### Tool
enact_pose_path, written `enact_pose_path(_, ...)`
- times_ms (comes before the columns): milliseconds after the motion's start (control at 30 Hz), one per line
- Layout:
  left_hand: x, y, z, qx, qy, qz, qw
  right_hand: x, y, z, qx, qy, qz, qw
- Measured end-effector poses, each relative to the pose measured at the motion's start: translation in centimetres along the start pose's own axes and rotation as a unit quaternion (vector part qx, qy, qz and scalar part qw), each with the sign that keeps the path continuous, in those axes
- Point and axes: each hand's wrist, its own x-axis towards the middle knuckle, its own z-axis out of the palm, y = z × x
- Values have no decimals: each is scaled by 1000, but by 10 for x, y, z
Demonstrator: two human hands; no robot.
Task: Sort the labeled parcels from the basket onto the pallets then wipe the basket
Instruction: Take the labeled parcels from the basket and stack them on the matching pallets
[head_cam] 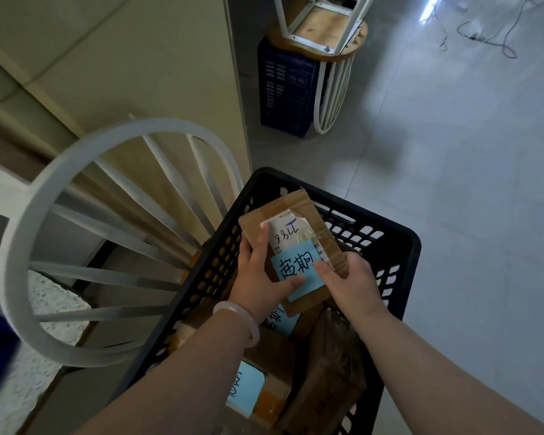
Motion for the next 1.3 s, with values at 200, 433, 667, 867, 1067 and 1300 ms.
enact_pose_path(200,-22,23,-32,51,-2,99,994,-48,-25,-5,74,-4,-22,997)
enact_pose_path(433,-83,31,-90,53,10,174,983,-107,-77,-4,-29,-20,-155,987)
enact_pose_path(667,-179,-17,-183,19,52,198,979,-197,-131,56,-162,-62,-285,943)
enact_pose_path(867,-290,-98,-257,-11,128,215,968,-296,-158,150,-149,-144,-350,914)
enact_pose_path(1067,-399,-184,-329,-39,240,179,953,-390,-176,261,-166,-214,-406,873)
enact_pose_path(1300,-520,-282,-391,-57,367,104,923,-497,-186,385,-175,-327,-455,810)
